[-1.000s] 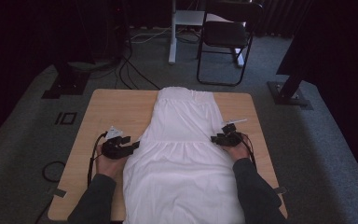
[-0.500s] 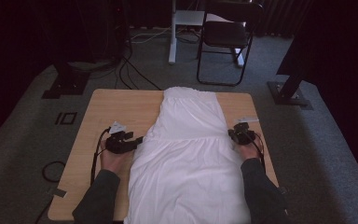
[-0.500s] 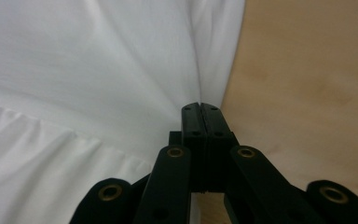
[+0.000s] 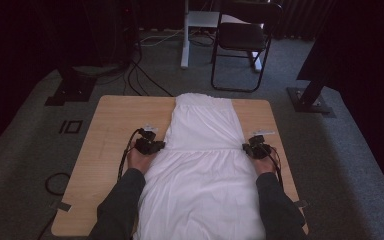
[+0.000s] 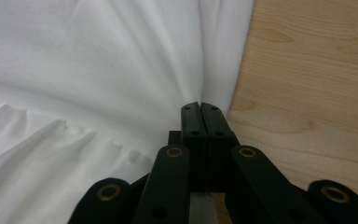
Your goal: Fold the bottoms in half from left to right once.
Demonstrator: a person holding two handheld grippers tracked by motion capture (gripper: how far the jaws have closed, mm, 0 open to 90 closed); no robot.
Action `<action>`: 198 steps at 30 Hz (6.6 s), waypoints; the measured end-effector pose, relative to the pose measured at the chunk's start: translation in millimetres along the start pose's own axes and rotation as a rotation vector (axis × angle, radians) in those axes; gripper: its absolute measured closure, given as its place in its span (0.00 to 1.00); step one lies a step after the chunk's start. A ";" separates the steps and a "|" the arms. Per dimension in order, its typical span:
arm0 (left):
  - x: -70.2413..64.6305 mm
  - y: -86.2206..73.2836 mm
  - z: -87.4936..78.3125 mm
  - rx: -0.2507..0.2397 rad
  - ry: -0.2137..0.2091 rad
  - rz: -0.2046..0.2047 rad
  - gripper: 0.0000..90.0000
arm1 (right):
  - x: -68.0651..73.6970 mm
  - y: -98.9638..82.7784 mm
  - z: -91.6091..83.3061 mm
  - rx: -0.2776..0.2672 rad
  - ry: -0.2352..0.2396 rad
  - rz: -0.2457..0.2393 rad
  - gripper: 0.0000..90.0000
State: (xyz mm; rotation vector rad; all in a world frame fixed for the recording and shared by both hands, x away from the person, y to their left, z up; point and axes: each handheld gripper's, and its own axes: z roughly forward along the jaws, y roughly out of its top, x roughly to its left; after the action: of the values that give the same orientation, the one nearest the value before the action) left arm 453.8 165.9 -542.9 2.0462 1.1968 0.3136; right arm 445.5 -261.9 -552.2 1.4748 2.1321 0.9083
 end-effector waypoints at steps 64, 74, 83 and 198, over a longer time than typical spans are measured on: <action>-39.8 -106.1 -79.1 -0.021 -0.050 0.118 0.87 | 10.9 10.9 12.2 -0.011 0.067 0.020 0.98; -24.7 -43.7 -89.4 -0.169 -0.034 0.059 0.52 | 10.6 13.5 12.3 0.013 0.075 0.026 0.98; -40.5 18.0 7.3 -0.012 -0.038 0.114 0.51 | 8.3 12.1 12.6 0.003 0.089 0.046 0.98; -89.7 -60.8 -18.4 -0.059 -0.122 0.172 0.63 | 104.4 76.9 6.2 0.000 0.292 -0.161 0.94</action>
State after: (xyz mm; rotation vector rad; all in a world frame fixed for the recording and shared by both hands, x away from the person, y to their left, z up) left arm 356.2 118.2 -559.2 2.0890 0.9303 0.2981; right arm 462.9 -145.1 -498.3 1.2086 2.4152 1.1189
